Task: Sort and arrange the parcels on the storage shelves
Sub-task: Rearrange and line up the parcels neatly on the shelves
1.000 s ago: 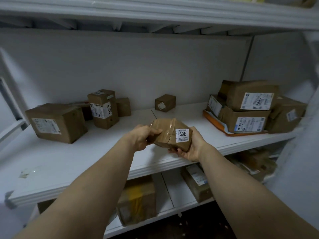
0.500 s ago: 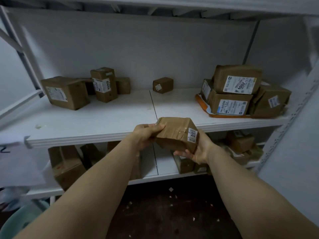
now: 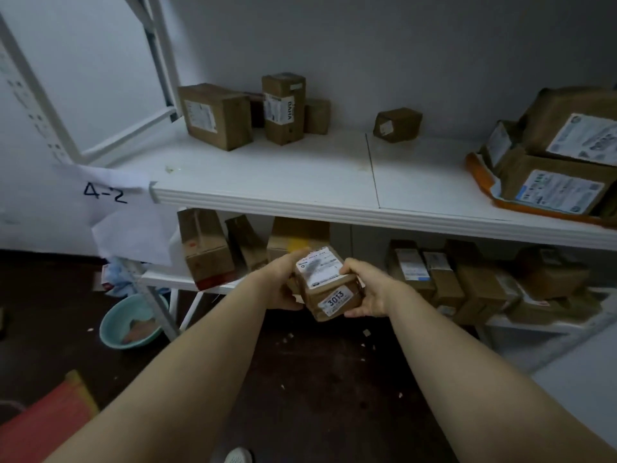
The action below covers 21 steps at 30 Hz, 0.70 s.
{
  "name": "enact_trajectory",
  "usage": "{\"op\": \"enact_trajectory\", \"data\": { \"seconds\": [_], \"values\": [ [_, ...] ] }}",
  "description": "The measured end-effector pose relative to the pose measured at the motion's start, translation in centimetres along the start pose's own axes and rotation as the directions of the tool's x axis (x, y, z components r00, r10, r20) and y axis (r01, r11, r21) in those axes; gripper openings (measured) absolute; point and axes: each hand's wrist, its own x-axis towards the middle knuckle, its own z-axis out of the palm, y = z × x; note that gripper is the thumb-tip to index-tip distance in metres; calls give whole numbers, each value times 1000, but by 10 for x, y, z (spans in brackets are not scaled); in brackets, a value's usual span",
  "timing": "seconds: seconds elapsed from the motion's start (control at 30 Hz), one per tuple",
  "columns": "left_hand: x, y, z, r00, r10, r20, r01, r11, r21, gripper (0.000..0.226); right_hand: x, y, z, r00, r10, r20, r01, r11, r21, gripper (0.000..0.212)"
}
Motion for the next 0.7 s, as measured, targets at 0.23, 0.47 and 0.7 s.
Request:
{"op": "enact_trajectory", "data": {
  "seconds": [0.23, 0.47, 0.7],
  "values": [
    [17, -10, -62, 971, 63, -233, -16, 980, 199, 15, 48, -5, 74, 995, -53, -87, 38, 985, -167, 67],
    [51, 22, -90, 976, 82, -202, -3, 932, 363, 26, 90, -15, 97, 918, -100, -385, 85, 995, -54, 75],
    [82, 58, -87, 989, 93, -117, -48, 939, 340, 38, 98, -39, 93, 908, -216, -360, 206, 976, -65, 48]
  ]
}}
